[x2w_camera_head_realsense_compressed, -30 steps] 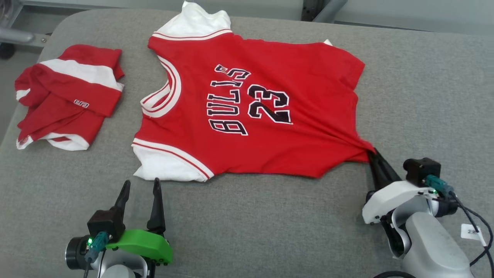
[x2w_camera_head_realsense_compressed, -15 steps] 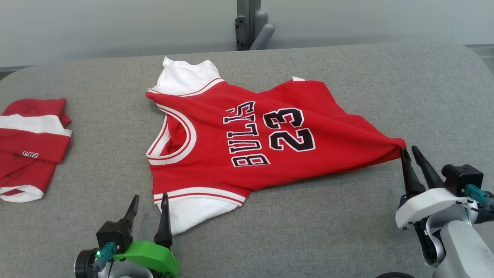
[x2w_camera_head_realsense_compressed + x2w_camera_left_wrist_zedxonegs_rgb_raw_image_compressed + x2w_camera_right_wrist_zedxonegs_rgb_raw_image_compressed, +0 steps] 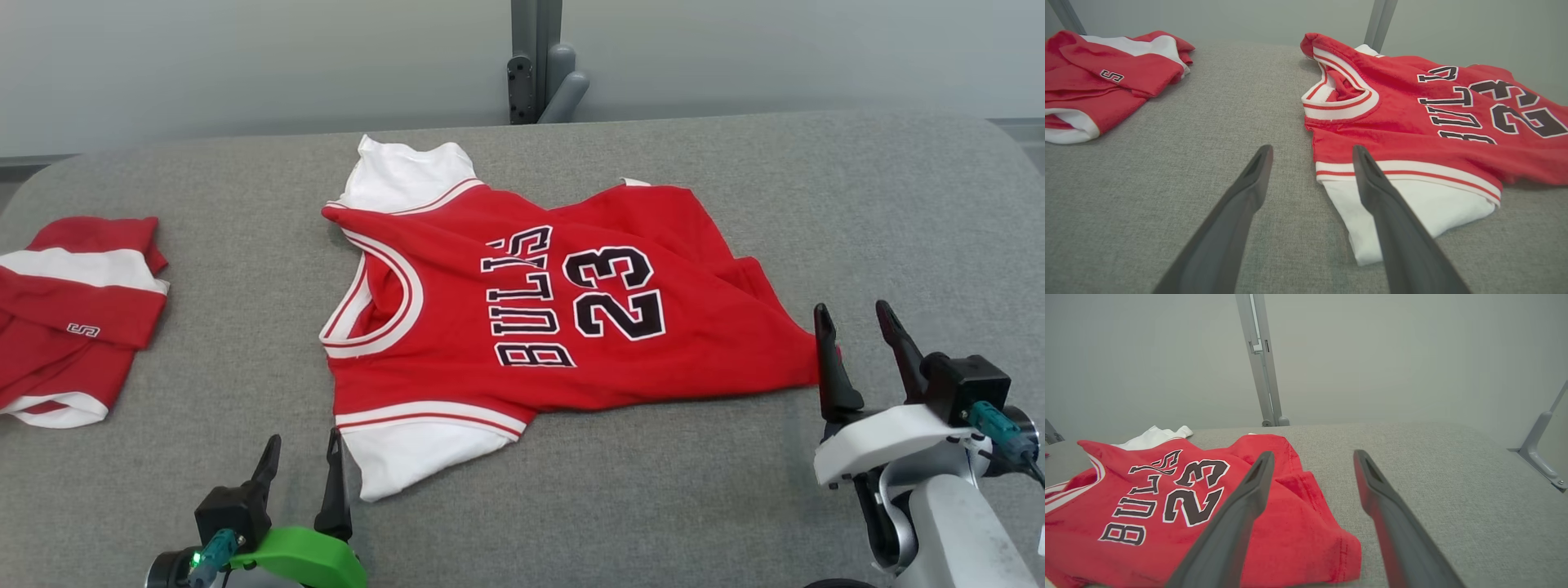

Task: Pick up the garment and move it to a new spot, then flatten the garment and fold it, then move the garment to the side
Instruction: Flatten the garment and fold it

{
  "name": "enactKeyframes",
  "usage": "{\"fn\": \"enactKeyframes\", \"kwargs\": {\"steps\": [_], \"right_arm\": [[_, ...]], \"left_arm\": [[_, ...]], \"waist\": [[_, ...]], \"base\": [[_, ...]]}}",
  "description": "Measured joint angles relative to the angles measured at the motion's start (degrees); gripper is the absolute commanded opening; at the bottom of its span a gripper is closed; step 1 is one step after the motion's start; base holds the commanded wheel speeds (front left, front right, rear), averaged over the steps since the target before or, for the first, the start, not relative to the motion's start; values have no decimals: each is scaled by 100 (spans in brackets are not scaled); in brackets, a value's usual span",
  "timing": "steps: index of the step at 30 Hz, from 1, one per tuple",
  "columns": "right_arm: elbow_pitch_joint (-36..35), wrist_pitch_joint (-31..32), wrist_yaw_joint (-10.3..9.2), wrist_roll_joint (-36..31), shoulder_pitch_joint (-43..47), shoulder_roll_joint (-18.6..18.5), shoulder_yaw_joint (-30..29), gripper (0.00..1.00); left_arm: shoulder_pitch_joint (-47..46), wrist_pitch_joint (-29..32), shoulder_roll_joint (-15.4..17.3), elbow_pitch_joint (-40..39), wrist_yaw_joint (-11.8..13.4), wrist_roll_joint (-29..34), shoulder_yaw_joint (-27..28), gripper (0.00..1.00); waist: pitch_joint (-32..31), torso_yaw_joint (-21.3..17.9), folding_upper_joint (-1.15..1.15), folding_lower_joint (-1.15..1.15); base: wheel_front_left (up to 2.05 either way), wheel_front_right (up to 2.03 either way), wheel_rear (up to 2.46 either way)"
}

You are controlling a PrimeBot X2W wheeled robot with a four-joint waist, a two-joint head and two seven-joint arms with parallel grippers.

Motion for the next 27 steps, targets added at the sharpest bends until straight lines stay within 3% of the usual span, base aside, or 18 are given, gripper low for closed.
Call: {"fn": "enactKeyframes", "kwargs": {"steps": [9, 15, 27], "right_arm": [[44, 0, 0, 77, 244, 9, 302, 100], [216, 0, 0, 153, -147, -101, 746, 100], [1798, 221, -1, 668, -1717, -743, 2108, 100]], "left_arm": [[25, 0, -1, -76, -7, 0, -76, 100], [-169, 0, -1, -190, 1, -24, -268, 100], [-463, 1, 0, -312, 103, -182, -573, 100]], "waist": [[22, -108, 0, 0], [282, -18, 0, 0], [834, 501, 1, 0]], "base": [[0, 0, 0], [0, 0, 0], [0, 0, 0]]}}
